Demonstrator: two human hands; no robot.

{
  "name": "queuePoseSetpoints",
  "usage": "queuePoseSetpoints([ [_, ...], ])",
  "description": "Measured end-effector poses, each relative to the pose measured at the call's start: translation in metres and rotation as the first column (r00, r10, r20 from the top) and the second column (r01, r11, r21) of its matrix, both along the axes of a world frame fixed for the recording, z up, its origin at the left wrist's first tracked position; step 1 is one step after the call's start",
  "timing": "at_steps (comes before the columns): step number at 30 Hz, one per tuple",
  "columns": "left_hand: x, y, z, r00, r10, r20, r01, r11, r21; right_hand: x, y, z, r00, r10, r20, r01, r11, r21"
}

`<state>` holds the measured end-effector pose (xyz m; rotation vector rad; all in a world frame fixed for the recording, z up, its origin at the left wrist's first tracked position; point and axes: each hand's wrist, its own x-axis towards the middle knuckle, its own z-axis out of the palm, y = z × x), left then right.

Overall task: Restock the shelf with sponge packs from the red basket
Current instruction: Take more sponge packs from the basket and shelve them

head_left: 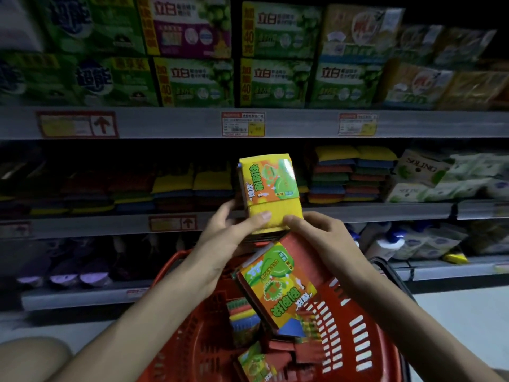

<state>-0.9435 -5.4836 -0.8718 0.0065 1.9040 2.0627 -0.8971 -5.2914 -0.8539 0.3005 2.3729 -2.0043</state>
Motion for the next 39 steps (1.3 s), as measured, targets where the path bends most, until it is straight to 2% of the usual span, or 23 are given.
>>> queuePoseSetpoints([
  [4, 0.0, 0.007, 0.005, 0.995, 0.09, 0.045, -0.092, 0.995, 0.045, 0.0, 0.003, 0.001, 1.0, -0.022, 0.002, 0.022, 0.999, 0.023],
  [11, -0.011, 0.007, 0.005, 0.957, 0.247, 0.149, -0.263, 0.96, 0.092, 0.008, 0.017, 0.005, 0.988, -0.088, -0.126, 0.108, 0.981, 0.161],
  [18, -0.021, 0.024, 0.01, 0.948, 0.272, 0.167, -0.296, 0.945, 0.142, 0.012, 0.02, 0.004, 0.976, 0.063, -0.208, 0.001, 0.956, 0.293],
  [22, -0.02, 0.031, 0.007, 0.938, 0.293, 0.184, -0.325, 0.928, 0.182, 0.014, 0.02, -0.003, 0.969, 0.148, -0.199, -0.072, 0.936, 0.343],
  [29, -0.027, 0.044, 0.012, 0.925, 0.367, 0.102, -0.379, 0.912, 0.153, 0.005, 0.019, -0.011, 0.969, 0.156, -0.189, -0.087, 0.941, 0.328],
  [39, -0.039, 0.06, 0.015, 0.939, 0.338, -0.067, -0.331, 0.938, 0.106, -0.022, 0.024, -0.01, 0.967, 0.106, -0.231, -0.043, 0.965, 0.26],
])
